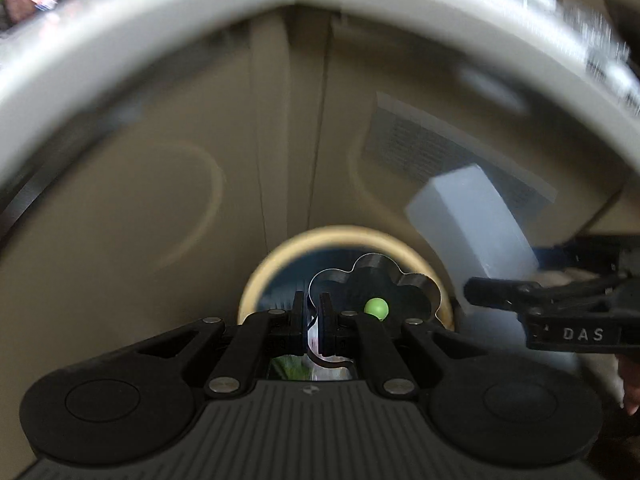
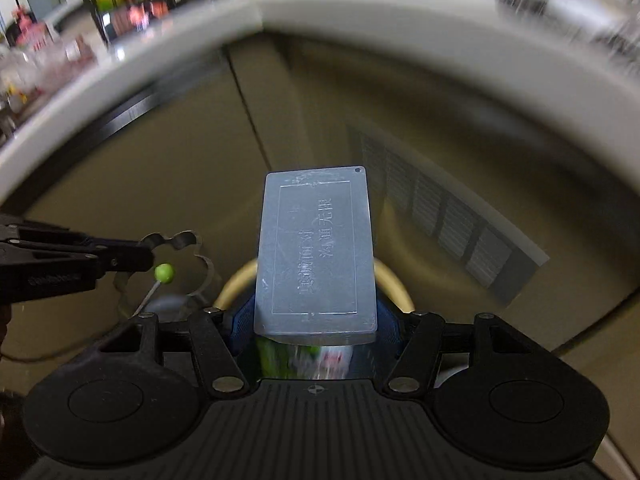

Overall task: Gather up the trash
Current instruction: 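Carry the cookie cutter and clear box down over the trash bin, then open both tools to drop the cutter and box into the bin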

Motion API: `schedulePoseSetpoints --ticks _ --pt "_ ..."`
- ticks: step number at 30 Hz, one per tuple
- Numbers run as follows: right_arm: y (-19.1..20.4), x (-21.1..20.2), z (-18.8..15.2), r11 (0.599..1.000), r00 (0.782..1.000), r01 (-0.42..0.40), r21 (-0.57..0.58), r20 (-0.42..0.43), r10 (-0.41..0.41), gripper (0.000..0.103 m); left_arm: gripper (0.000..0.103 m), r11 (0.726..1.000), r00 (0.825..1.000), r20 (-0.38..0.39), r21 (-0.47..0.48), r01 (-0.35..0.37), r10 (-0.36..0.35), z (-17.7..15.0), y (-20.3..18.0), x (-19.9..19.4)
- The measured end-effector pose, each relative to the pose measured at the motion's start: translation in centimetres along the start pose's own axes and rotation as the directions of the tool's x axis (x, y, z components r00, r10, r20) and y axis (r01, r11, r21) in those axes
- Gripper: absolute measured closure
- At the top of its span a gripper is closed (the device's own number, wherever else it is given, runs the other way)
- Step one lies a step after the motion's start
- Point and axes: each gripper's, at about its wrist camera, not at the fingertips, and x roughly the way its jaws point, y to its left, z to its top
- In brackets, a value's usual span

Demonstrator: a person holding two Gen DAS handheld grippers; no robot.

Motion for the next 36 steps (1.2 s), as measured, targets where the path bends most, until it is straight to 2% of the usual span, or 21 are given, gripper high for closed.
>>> schedulePoseSetpoints --ticks 5,10,21,26,27,28,29,30,32,33,36 --pt "-0.9 5.7 -1.2 0.999 0.986 0.027 0.043 -0.168 -0.02 0.039 0.099 1.0 0.987 -0.16 0.019 -0.015 0.018 -0.7 -0.2 6.1" --pt "-2.1 8.8 -1.9 0.993 0.96 0.019 0.119 -0.28 0.015 0.038 0.099 0.996 0.978 -0.204 0.085 -0.031 0.048 -0.7 -0.9 8.6" --pt "-0.6 12.3 -0.6 0.998 0.936 0.058 0.038 -0.351 -0.041 0.038 0.099 0.99 0.968 -0.232 0.122 -0.07 0.097 -0.4 -0.8 10.0" --pt "0.0 12.5 -0.7 0.996 0.941 0.075 0.037 -0.334 -0.059 0.038 0.097 0.988 0.965 -0.236 0.124 -0.09 0.118 -0.6 -1.3 10.7" --pt "-0.2 12.1 -0.6 0.996 0.943 0.081 0.041 -0.325 -0.063 0.037 0.094 0.989 0.965 -0.233 0.121 -0.09 0.116 -0.7 -1.3 10.6" --pt "-0.3 11.8 -0.5 0.995 0.945 0.089 0.041 -0.319 -0.071 0.032 0.088 0.989 0.967 -0.23 0.116 -0.086 0.111 -0.8 -1.3 10.7" --pt "-0.3 11.5 -0.5 0.994 0.948 0.097 0.04 -0.308 -0.08 0.023 0.066 0.99 0.97 -0.221 0.113 -0.08 0.104 -0.6 -1.3 10.5" --pt "-0.3 11.1 -0.4 0.994 0.952 0.103 0.042 -0.293 -0.086 0.019 0.038 0.991 0.973 -0.207 0.111 -0.078 0.1 -0.5 -1.3 10.1" --pt "-0.3 10.1 -0.3 0.992 0.958 0.116 0.039 -0.267 -0.102 0.017 0.019 0.986 0.977 -0.165 0.116 -0.118 0.137 -0.3 -1.3 9.2" --pt "-0.4 9.4 -0.1 0.992 0.961 0.115 0.041 -0.255 -0.101 0.017 0.014 0.986 0.979 -0.149 0.116 -0.121 0.137 -0.2 -1.2 8.6" --pt "-0.5 6.8 0.6 0.994 0.977 0.095 0.054 -0.197 -0.082 0.017 0.01 0.991 0.985 -0.129 0.083 -0.103 0.113 0.3 -0.8 6.5"
